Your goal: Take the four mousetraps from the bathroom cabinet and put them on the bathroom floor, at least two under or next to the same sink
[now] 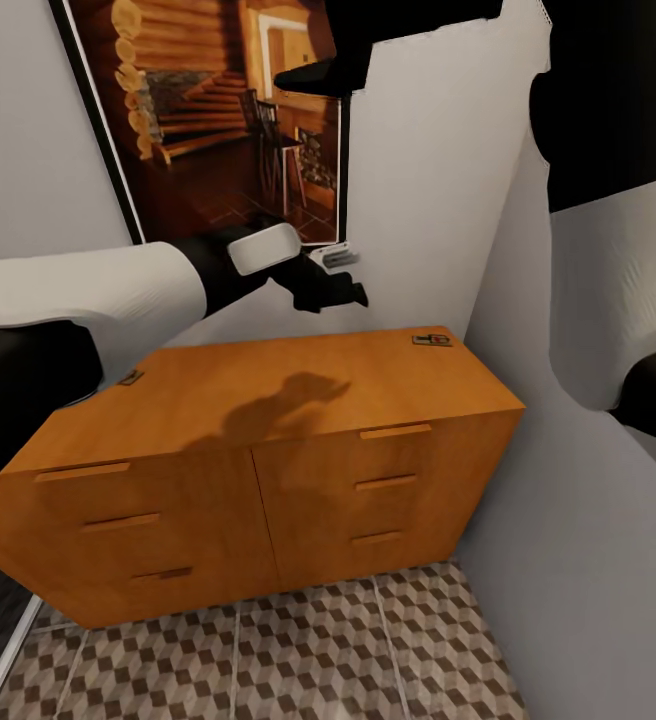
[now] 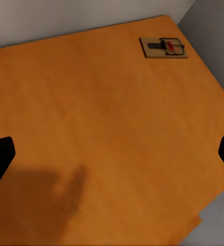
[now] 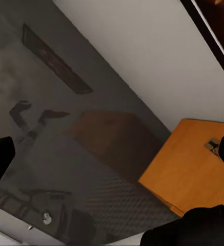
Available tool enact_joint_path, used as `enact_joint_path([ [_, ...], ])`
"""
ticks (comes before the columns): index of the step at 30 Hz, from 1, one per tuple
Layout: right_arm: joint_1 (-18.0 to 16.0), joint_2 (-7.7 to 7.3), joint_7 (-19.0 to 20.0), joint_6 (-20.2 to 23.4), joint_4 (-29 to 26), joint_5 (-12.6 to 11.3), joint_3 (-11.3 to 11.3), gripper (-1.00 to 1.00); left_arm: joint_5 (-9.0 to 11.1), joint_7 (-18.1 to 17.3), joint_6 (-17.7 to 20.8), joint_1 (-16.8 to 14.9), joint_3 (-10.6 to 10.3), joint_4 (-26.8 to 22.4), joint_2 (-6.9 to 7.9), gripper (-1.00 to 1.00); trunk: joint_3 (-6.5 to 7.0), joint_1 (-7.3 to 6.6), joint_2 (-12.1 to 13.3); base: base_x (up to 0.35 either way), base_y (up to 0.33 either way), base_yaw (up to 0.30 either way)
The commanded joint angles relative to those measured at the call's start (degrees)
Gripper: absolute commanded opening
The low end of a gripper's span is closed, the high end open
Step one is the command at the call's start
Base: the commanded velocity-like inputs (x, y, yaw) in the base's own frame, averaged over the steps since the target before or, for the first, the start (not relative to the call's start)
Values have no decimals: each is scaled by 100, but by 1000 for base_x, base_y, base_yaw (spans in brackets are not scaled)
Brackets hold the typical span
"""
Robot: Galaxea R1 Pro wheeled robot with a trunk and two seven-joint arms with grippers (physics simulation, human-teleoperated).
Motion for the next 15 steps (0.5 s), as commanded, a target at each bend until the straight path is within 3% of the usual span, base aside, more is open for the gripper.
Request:
enact_joint_path([
  [1, -44, 19, -59, 10, 23, -15, -5, 100, 63, 46, 2, -10, -15, 28, -2, 100, -6, 0, -3, 0, 0, 0],
  [10, -356, 216, -39, -27, 91, 404, -9, 100, 64, 47, -11, -16, -5, 223, -5, 100, -6, 0, -3, 0, 0, 0],
  [15, -480, 370, -33, -59, 102, 517, -7, 100, 62, 44, -21, -15, -3, 229, -1, 100, -6, 0, -3, 0, 0, 0],
])
